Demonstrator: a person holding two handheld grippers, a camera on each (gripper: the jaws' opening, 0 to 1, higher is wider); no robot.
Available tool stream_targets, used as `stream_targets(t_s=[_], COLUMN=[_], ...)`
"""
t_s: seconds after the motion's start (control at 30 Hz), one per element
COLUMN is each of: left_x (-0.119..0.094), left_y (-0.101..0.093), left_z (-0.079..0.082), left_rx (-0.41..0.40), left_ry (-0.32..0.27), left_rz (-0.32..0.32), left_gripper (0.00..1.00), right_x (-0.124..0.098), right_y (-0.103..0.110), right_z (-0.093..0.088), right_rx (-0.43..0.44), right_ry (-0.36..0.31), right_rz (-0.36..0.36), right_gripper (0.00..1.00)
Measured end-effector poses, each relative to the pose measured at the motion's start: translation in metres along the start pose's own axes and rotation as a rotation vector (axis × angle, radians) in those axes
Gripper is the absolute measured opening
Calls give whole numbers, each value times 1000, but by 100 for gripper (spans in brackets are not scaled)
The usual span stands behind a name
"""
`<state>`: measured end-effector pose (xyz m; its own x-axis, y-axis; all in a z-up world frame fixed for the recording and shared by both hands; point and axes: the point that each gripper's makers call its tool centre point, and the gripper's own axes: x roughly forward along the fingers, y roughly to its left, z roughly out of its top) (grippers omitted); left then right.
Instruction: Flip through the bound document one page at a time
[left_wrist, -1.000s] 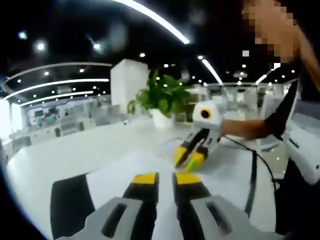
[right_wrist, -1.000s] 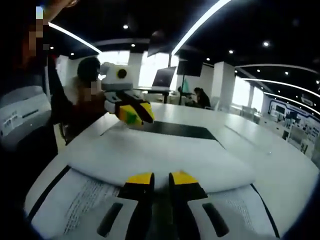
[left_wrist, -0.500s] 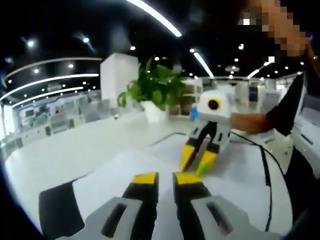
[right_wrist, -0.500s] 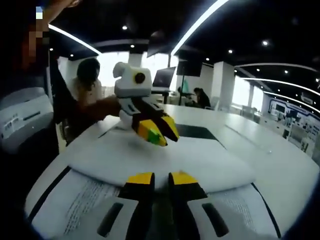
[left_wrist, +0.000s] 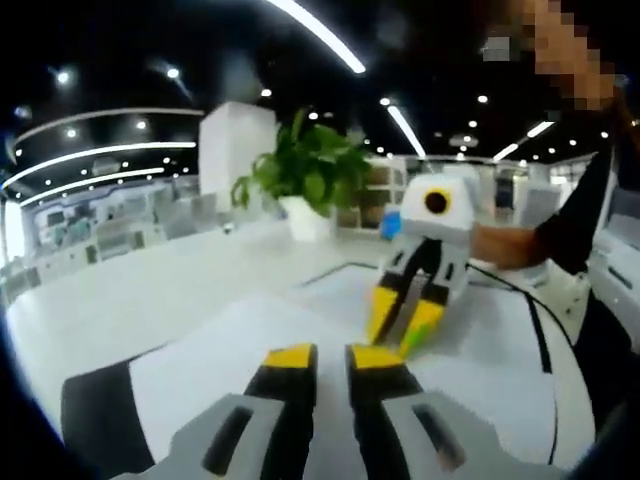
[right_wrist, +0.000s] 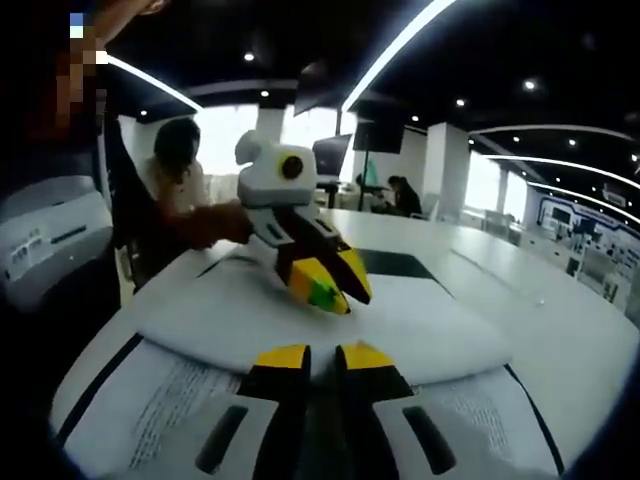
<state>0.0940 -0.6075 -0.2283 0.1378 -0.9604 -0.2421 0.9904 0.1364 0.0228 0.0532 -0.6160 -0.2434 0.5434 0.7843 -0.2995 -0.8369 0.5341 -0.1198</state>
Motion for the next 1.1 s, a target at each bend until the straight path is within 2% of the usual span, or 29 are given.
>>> stream_targets(t_s=[0.33,0.7,0.87,1.1], left_x=[1,1,-2,-2], left_y=[0,-1,1,0], left_z=[-13,-16,-24,-26], left_rx=[37,34,43,56], left_ry=[44,43,57,60], left_rz=[4,0,-5,-8], left_gripper=[13,10,10,10], right_x=[1,1,2,2], right_y=[0,0,0,0], right_z=[-1,-1,-1,0], right_rx=[4,9,9,15], right_ry=[-2,-5,-7,-12], right_rz=[3,3,1,-3], right_gripper=[13,13,13,13])
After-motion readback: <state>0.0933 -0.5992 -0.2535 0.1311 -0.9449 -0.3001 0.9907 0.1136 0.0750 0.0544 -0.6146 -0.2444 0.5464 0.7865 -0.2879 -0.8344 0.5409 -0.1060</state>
